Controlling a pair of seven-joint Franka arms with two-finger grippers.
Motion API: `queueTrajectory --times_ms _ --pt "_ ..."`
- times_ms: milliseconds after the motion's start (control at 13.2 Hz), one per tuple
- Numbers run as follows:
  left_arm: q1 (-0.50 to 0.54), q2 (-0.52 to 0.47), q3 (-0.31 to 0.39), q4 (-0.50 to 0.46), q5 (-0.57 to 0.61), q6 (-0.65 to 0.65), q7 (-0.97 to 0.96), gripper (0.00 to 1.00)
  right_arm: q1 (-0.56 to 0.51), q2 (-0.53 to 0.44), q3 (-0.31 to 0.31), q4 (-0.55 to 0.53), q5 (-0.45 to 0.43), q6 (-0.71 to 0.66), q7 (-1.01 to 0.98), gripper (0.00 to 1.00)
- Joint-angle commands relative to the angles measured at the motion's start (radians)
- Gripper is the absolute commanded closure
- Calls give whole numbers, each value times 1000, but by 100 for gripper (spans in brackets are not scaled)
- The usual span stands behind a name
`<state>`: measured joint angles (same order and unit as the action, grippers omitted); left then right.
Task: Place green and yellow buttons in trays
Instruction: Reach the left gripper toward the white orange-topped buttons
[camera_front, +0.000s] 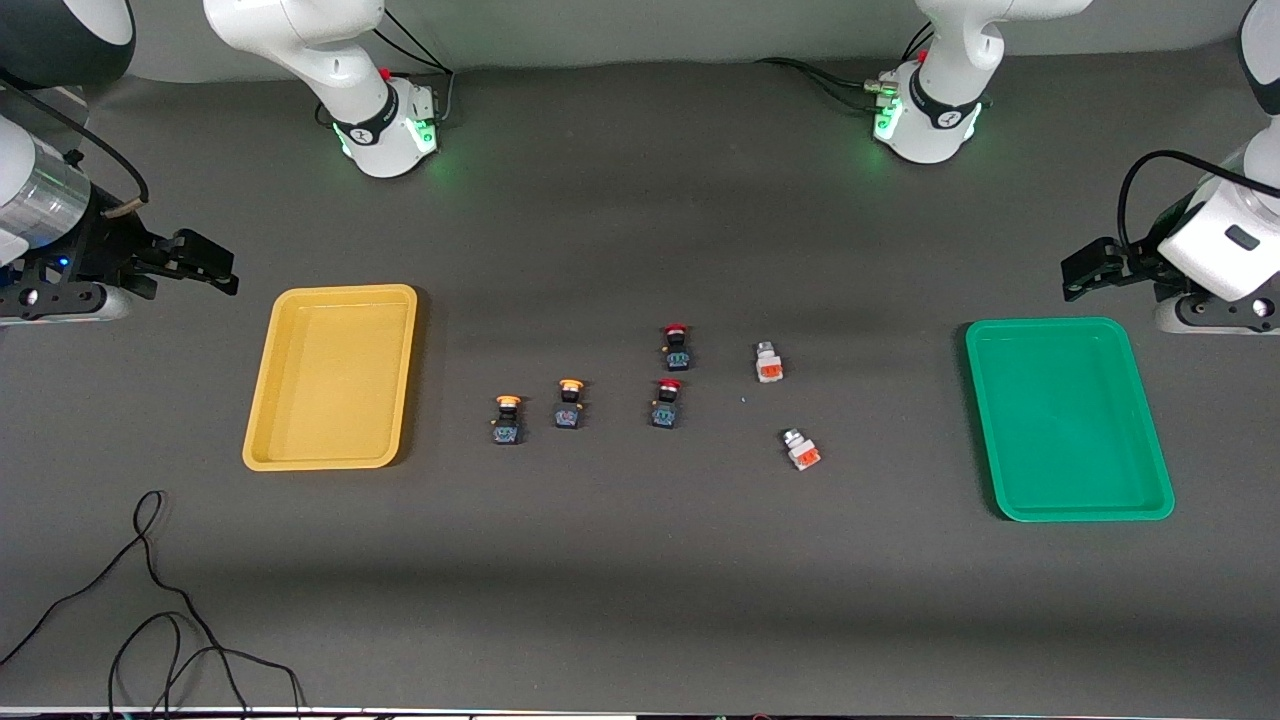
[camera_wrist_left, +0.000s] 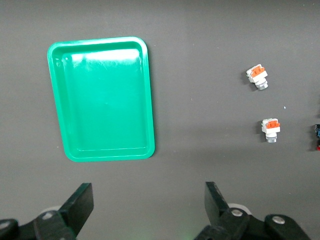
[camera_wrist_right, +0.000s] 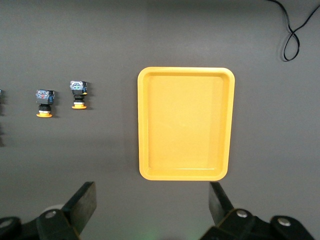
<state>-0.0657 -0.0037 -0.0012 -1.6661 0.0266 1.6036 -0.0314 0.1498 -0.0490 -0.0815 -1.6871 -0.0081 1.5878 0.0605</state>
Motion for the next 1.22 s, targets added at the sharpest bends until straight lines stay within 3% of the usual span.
queueTrajectory --times_ms 0,456,684,987,1139 --pt "1 -4 -2 12 4 -21 15 1 7 9 -3 21 -9 -20 15 0" --pt "-9 -10 -10 -30 6 -16 -2 1 7 9 -3 20 -7 -22 16 0" --pt "-71 -12 -13 -66 -2 4 -25 1 7 12 -3 21 -9 -22 15 0" --pt "-237 -12 -16 -142 -53 105 -201 1 7 12 -3 23 -7 -22 16 0" --pt "-386 1 -16 -155 -54 156 -365 1 8 12 -3 21 -6 -22 16 0"
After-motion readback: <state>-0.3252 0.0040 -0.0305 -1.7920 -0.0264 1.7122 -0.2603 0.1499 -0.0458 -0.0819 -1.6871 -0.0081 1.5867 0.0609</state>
